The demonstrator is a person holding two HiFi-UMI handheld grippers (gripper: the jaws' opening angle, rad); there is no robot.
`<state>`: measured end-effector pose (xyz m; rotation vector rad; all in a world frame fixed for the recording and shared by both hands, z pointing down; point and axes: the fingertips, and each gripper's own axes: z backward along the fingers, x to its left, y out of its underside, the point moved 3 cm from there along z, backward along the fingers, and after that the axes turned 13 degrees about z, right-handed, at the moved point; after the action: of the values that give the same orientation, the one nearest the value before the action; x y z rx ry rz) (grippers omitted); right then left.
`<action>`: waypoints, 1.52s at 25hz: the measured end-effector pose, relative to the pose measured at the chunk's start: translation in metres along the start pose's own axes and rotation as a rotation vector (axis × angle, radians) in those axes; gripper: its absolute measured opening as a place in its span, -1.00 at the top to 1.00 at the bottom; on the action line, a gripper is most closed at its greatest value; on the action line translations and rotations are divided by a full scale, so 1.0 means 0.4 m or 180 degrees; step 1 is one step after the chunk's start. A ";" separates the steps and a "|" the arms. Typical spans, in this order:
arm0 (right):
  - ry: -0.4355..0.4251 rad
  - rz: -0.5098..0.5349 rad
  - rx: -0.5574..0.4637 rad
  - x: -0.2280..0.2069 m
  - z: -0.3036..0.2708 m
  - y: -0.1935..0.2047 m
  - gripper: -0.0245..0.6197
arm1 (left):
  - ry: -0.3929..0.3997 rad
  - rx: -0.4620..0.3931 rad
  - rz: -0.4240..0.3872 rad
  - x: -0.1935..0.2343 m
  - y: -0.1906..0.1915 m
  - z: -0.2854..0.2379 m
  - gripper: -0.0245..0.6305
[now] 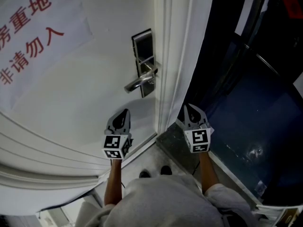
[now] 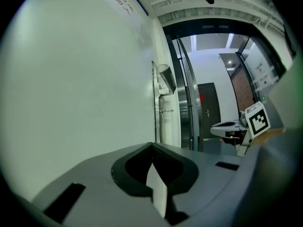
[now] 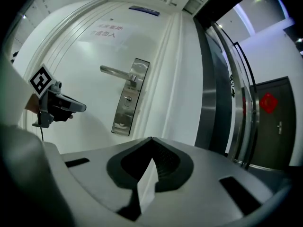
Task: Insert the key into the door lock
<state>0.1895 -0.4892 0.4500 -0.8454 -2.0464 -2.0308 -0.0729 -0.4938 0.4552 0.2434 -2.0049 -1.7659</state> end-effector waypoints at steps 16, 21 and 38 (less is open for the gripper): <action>0.0182 -0.0168 0.0142 -0.033 0.040 0.038 0.86 | 0.0100 0.0034 0.0066 -0.012 0.019 -0.025 0.87; 0.0169 -0.0166 0.0129 -0.029 0.035 0.032 0.86 | 0.0115 0.0031 0.0053 -0.015 0.016 -0.025 0.87; 0.0099 -0.0102 0.0070 -0.022 0.014 0.012 0.86 | 0.0095 0.0024 0.0019 -0.016 0.007 -0.019 0.87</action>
<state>0.2007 -0.4868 0.4497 -0.7770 -2.0751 -2.0206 -0.0635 -0.4976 0.4571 0.2643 -1.9896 -1.7413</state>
